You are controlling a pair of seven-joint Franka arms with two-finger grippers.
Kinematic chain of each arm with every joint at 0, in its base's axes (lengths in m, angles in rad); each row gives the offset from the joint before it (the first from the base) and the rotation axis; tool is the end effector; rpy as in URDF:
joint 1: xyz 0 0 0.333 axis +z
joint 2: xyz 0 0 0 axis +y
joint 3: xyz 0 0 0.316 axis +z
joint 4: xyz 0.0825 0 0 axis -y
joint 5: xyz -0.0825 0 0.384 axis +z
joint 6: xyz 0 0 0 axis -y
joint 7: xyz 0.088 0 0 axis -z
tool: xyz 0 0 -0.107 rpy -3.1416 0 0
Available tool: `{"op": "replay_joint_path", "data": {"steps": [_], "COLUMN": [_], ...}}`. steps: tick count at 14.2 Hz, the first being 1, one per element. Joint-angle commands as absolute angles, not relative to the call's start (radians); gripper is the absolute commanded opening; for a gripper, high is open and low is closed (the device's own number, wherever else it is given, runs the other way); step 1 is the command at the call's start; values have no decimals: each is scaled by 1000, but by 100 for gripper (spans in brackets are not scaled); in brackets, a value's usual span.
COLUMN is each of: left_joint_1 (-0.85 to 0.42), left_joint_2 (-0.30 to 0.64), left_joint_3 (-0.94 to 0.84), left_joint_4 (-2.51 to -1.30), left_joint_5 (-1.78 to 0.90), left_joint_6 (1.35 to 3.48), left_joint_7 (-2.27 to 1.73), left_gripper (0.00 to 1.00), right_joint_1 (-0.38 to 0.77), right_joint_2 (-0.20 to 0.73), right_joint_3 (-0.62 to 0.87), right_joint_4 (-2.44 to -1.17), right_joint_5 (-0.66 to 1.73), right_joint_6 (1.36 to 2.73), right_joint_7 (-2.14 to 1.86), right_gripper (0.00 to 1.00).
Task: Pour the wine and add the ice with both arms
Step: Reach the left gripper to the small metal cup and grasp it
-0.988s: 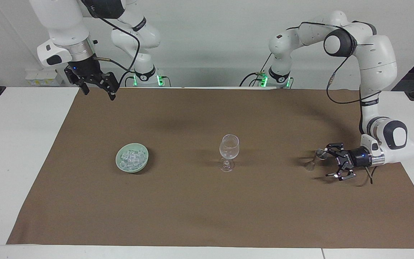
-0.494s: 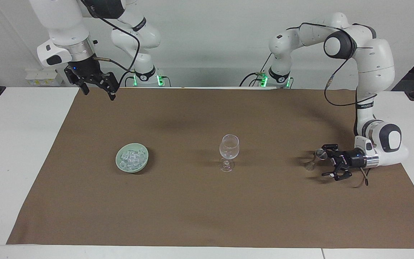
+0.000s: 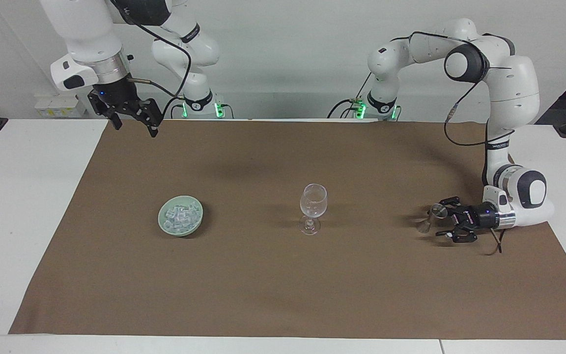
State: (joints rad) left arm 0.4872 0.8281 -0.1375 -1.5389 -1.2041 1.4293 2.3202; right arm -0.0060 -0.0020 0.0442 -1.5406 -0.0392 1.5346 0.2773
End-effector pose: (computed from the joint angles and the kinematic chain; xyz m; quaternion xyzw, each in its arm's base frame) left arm 0.6358 0.1297 0.2029 0.5371 -0.4889 0.4797 0.4923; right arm 0.5503 0.0167 0.6367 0.9926 -0.1199 0.0011 0.0197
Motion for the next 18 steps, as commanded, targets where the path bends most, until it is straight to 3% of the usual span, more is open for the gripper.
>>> {"op": "replay_joint_path", "data": {"steps": [1, 3, 8, 11, 16, 18], "left_joint_1": [502, 502, 502, 502, 500, 488], "left_joint_2": [831, 833, 833, 831, 816, 766], "left_joint_3": [-147, -147, -146, -147, -207, -215], "left_joint_4": [-1557, -1562, -1562, -1557, -1526, -1523], "left_joint_5": [-1230, -1230, -1230, -1230, -1229, -1226], "left_joint_6": [1398, 1396, 1396, 1396, 1393, 1394], "left_joint_7": [2341, 2342, 2342, 2341, 2326, 2316], "left_gripper": [68, 62, 24, 12, 7, 6], "right_joint_1": [-20, -20, -20, -20, -20, -20], "right_joint_2": [8, 8, 8, 8, 8, 8], "right_joint_3": [46, 45, 45, 46, 44, 46], "right_joint_4": [-1522, -1522, -1522, -1522, -1522, -1522], "right_joint_5": [-15, -15, -15, -15, -15, -15], "right_joint_6": [1525, 1525, 1525, 1525, 1525, 1525], "right_joint_7": [252, 252, 252, 252, 252, 252], "right_gripper": [100, 100, 100, 100, 100, 100]}}
